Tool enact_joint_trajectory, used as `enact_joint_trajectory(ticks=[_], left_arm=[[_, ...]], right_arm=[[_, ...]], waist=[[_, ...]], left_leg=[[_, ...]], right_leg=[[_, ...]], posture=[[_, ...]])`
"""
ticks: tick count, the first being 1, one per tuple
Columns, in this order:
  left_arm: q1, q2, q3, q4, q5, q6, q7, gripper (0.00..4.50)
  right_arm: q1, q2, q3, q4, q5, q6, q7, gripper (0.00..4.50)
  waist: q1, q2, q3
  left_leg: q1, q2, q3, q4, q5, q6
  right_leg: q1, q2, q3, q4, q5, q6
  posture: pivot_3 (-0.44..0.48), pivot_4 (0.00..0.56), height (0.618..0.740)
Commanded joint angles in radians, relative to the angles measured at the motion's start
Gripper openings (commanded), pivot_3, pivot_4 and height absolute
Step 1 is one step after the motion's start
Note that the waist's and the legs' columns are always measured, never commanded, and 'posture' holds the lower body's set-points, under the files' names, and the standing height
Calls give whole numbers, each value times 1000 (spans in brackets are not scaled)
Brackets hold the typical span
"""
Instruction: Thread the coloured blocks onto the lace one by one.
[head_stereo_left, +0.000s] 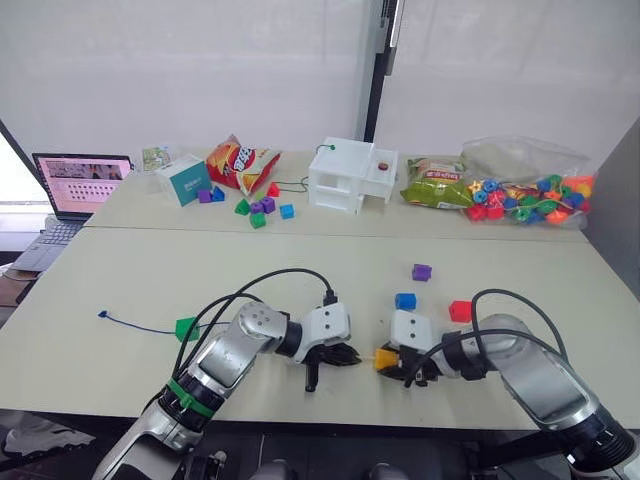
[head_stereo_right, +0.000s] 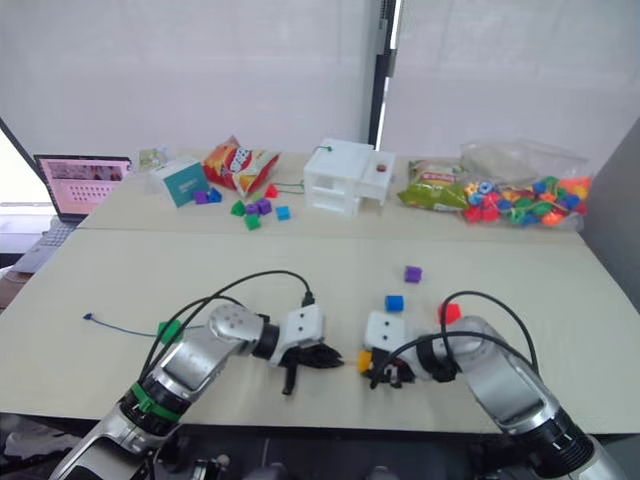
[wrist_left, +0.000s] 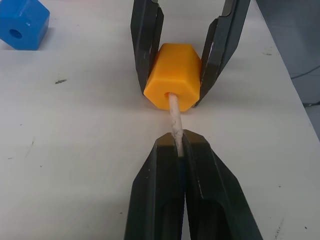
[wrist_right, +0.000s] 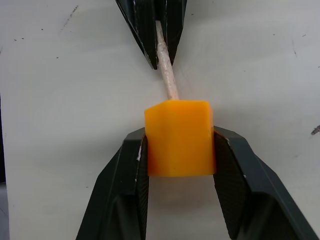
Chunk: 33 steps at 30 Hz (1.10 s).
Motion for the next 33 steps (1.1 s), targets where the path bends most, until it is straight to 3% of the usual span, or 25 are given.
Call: enact_joint_trajectory(ticks=[1,16,24,33], left_arm=[[14,-15,-27,-43,-26,-26,-27,0],[19,-10,-5,-90,-37,20,-17,0],[15,-116,-57,-22,-13,-4,22,0],[3,-108,-40,-20,4,-34,3,0]], right_arm=[[15,12,47,-59,14,18,-16,1284],[20,-9,67,-81,22,55,-39,1284],[-36,37,102,-82,21,94,-50,1284],[-32,13,108,-86,18,87,-39,1284]], waist=[[0,0,0],[0,0,0],[5,0,0],[-1,0,0]], left_leg=[[0,0,0,0,0,0],[0,0,0,0,0,0],[0,0,0,0,0,0],[0,0,0,1,0,0]], right_leg=[[0,0,0,0,0,0],[0,0,0,0,0,0],[1,0,-1,-1,0,0],[0,0,0,0,0,0]], posture=[[0,150,740],[0,150,740],[0,150,740],[0,150,740]])
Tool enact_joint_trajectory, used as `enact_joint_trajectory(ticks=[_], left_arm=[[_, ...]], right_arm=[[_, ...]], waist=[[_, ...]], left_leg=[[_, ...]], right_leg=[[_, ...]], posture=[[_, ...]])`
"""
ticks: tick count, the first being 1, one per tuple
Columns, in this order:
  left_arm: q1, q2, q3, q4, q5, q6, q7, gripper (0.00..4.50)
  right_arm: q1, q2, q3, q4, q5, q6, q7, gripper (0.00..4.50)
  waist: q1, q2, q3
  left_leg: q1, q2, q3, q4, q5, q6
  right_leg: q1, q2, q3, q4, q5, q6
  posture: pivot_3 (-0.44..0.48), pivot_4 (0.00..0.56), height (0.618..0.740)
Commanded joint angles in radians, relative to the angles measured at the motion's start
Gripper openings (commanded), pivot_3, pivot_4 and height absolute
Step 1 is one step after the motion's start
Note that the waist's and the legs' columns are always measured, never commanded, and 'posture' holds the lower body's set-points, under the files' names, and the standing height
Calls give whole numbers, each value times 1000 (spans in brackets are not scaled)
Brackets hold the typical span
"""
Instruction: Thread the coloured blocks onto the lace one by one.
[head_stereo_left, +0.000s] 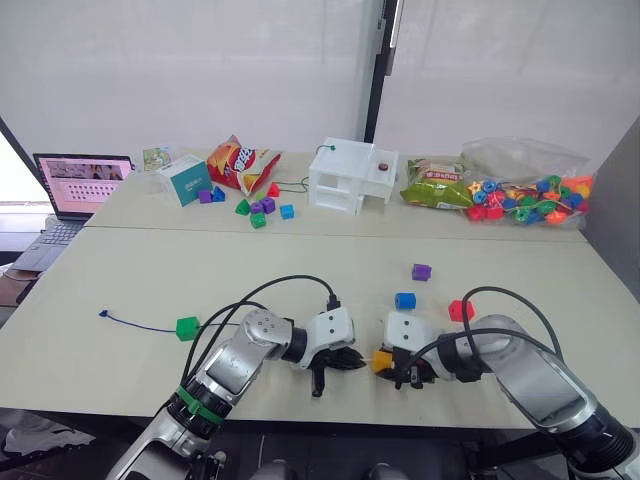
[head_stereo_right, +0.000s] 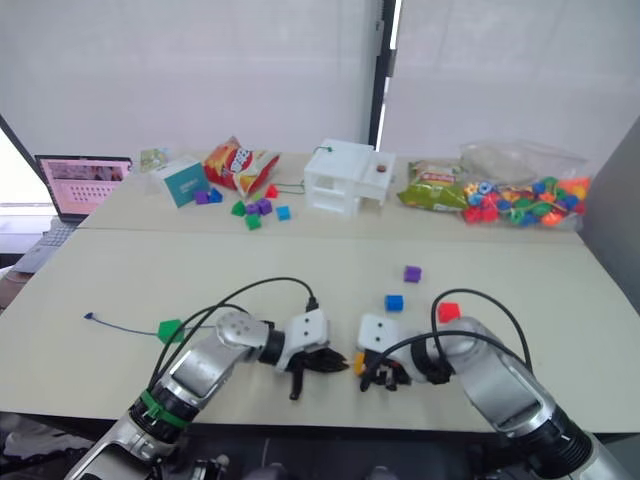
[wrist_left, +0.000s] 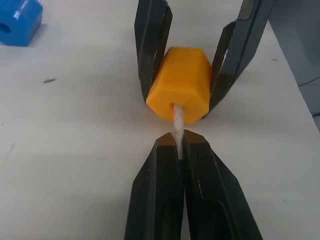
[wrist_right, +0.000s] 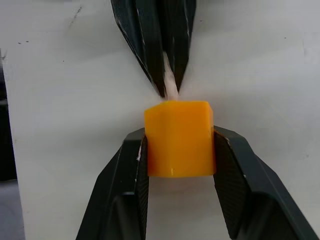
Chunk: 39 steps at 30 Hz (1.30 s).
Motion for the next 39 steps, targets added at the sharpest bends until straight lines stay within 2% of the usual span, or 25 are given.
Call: enact_joint_trajectory(ticks=[1,12,16,20,23,27,34,37,39], left_arm=[[-25,-39,-32,-49,-34,-34,-25,0],[-38,-48,-35,-18,-10,-54,-18,0],[-39,-34,-2,-36,-46,-38,-39,1328],[-17,39,57,-78,-101,-22,-100,2613],[4,92,86,-82,-131,-46,-132,2613],[23,161,94,18,-82,-196,-136,2613],[12,155,96,145,-41,-354,-103,2613],[23,156,87,158,-39,-369,-115,2613],[35,162,72,162,-35,-373,-133,2065]], right_arm=[[11,17,45,-24,17,-21,-6,1284],[2,34,49,0,11,-37,-17,1284],[15,25,45,6,7,-40,-19,1284],[28,19,36,3,11,-38,-22,1284],[33,15,30,2,16,-38,-27,1284],[36,9,22,-2,27,-35,-31,1284],[40,5,18,-11,38,-27,-38,1284],[44,4,18,-17,40,-25,-39,1284],[44,5,17,-18,42,-24,-39,1284]], waist=[[-1,0,0],[-1,0,0],[-1,0,0],[-4,0,0],[-8,0,0],[-9,0,0],[-2,0,0],[-2,0,0],[-2,0,0]], left_leg=[[0,0,0,0,0,0],[0,0,0,0,0,0],[0,0,0,0,0,0],[0,1,0,0,0,0],[0,1,0,-1,0,0],[0,1,0,-2,0,0],[0,0,0,-1,0,0],[0,0,0,-1,0,0],[0,0,0,-1,0,0]], right_leg=[[0,0,0,0,0,0],[0,0,0,-1,0,0],[0,0,0,-1,0,0],[-1,0,0,0,0,0],[-1,1,0,0,0,-1],[-1,0,0,-1,0,-1],[-1,-1,0,-1,0,-1],[-1,-1,0,-1,0,-1],[-1,-1,0,-1,0,-1]], posture=[[0,150,740],[0,150,740],[0,150,740],[0,150,740],[0,150,740],[0,150,740],[0,150,740],[0,150,740],[0,150,740]])
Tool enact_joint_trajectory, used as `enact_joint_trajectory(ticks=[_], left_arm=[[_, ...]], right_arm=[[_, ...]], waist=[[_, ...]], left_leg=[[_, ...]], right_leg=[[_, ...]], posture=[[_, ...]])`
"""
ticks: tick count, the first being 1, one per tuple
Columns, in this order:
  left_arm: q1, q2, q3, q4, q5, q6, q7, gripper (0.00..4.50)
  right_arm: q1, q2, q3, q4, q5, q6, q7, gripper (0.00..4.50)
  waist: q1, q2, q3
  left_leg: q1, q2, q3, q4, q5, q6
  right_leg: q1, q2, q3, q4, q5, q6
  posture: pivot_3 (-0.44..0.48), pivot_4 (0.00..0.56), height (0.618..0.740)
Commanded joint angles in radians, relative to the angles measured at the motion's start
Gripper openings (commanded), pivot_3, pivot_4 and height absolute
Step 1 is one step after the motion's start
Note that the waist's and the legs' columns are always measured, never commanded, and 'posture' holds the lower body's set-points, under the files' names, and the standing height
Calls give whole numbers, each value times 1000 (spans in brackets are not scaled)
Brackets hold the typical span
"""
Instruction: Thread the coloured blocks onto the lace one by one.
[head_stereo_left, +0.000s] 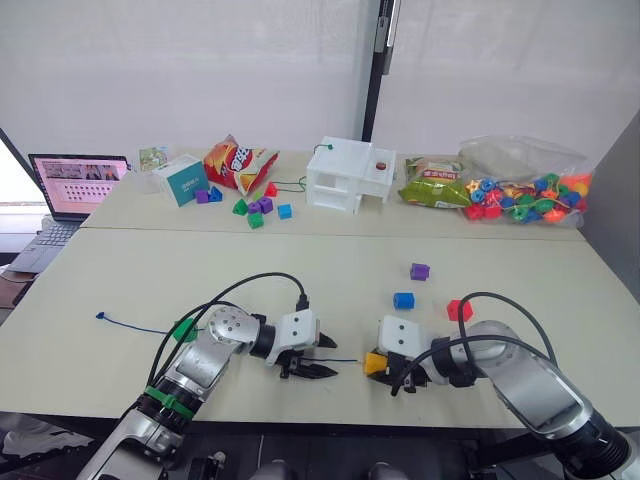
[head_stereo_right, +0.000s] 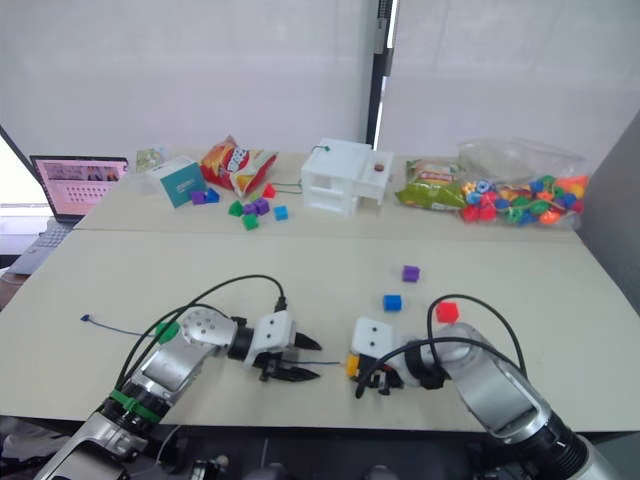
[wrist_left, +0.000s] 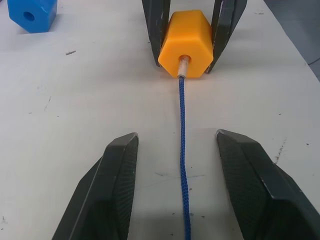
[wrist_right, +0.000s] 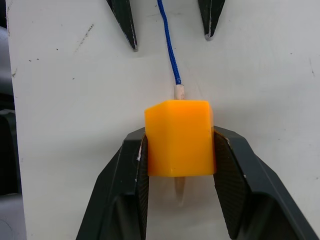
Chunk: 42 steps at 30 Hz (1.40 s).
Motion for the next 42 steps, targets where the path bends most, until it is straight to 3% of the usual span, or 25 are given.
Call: enact_joint_trajectory(ticks=[1,6,7,19,29,30,34,36,41,42], left_arm=[[12,7,-19,7,19,-15,-17,1788],[9,-23,-18,7,23,-3,11,164],[8,-29,-21,5,26,-1,16,37],[-24,-131,-62,-62,43,37,51,37],[-20,-123,-27,-122,23,133,74,37],[-16,-118,-21,-138,6,152,64,593],[-9,-86,-10,-195,-46,222,22,1862],[-15,-70,-4,-213,-56,244,23,2512],[-42,-62,-33,-226,-34,271,34,4157],[-51,-78,-40,-219,-33,288,45,4169]], right_arm=[[16,-2,23,-10,20,13,1,1284],[14,-1,21,-8,19,10,0,1284],[15,-1,20,-9,19,9,-1,1284],[5,9,31,-4,15,4,-2,1284],[-1,17,35,4,14,1,-2,1284],[0,18,33,4,15,0,-3,1284],[9,30,12,3,24,0,-15,1284],[13,36,-22,-15,50,21,-17,2356],[45,-19,-96,-77,94,43,-18,4025],[59,-32,-117,-89,106,49,-20,4398]], waist=[[0,0,0],[0,0,0],[0,0,0],[1,0,0],[1,0,0],[0,0,0],[-2,0,0],[-1,0,0],[4,0,0],[6,0,0]], left_leg=[[0,0,0,0,0,0],[0,0,0,0,0,0],[0,0,0,0,0,0],[0,0,0,0,0,0],[0,0,0,0,0,0],[0,0,0,0,0,0],[0,0,0,0,0,0],[0,0,0,0,0,0],[-2,-1,0,0,0,0],[-2,-1,0,1,0,0]], right_leg=[[0,0,0,0,0,0],[0,0,0,0,0,0],[0,0,0,0,0,0],[1,0,0,0,0,0],[0,1,0,0,0,0],[0,1,0,0,0,0],[0,1,0,0,0,0],[0,1,0,0,0,0],[-1,0,0,0,0,0],[-1,0,0,0,0,0]], posture=[[0,150,740],[0,150,740],[0,150,740],[0,150,740],[0,150,740],[0,150,740],[0,150,740],[0,150,740],[0,150,740],[0,150,740]])
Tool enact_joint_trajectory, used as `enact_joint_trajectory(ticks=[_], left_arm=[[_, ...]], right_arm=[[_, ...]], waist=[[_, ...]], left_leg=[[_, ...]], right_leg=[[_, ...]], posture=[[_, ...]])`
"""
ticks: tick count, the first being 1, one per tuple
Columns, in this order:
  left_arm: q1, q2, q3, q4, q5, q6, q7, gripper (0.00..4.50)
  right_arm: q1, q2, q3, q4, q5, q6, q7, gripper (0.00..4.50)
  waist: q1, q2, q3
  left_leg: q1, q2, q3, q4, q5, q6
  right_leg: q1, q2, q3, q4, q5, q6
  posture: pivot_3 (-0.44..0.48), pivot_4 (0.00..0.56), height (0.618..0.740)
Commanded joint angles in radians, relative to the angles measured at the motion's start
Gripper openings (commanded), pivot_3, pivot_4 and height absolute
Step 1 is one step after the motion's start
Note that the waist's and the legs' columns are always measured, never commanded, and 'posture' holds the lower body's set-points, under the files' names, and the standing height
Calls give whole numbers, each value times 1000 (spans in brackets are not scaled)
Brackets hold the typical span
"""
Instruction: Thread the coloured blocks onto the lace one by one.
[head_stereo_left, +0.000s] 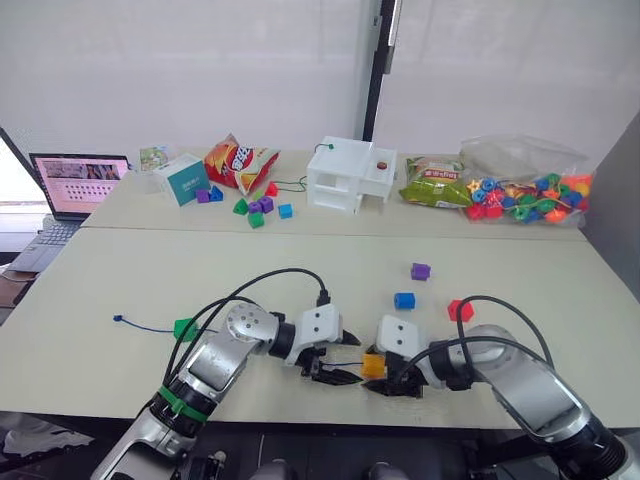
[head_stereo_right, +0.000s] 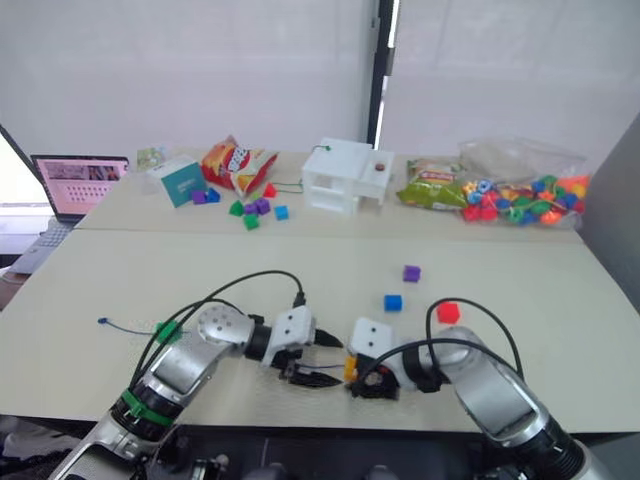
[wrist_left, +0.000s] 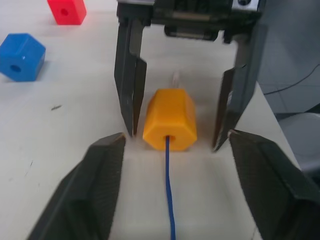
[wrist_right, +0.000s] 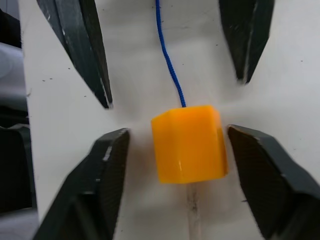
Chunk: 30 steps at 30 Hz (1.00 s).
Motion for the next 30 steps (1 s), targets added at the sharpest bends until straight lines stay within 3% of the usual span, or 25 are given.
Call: enact_joint_trajectory(ticks=[1,6,13,14,20,22,30], left_arm=[[-39,-42,-26,-16,8,22,31,4169],[-70,-101,-99,53,81,-29,72,4169],[-91,-120,-141,108,125,-55,76,4169],[-90,-123,-139,109,115,-50,68,3626],[-88,-121,-143,115,122,-45,58,1692],[-90,-121,-143,118,123,-44,57,1324],[-90,-114,-138,114,121,-37,55,1323]], right_arm=[[35,-47,-92,-71,48,17,0,4454],[175,-124,-194,-87,64,-21,-24,4454],[245,-104,-215,-53,72,-104,-70,4454],[248,-102,-210,-43,66,-118,-77,4500],[253,-86,-204,-8,73,-142,-96,4500],[251,-88,-199,0,71,-150,-97,4500],[264,-103,-191,55,51,-212,-99,1969]], waist=[[5,0,0],[12,0,0],[-1,0,0],[-2,0,0],[-1,0,0],[-2,0,0],[0,0,0]], left_leg=[[-1,0,0,0,0,0],[-1,-2,0,1,-1,1],[-1,0,1,0,0,1],[0,0,1,0,-1,1],[0,0,1,1,0,1],[0,0,1,1,0,1],[0,0,1,1,0,1]], right_leg=[[0,-1,0,0,0,0],[1,-1,-1,-1,0,1],[1,1,0,-1,0,1],[1,1,0,-1,0,1],[1,1,0,-1,0,1],[1,1,0,-1,0,1],[2,0,0,-1,0,1]], posture=[[0,150,740],[0,150,740],[0,150,740],[0,150,740],[0,150,740],[0,150,740],[0,150,740]])
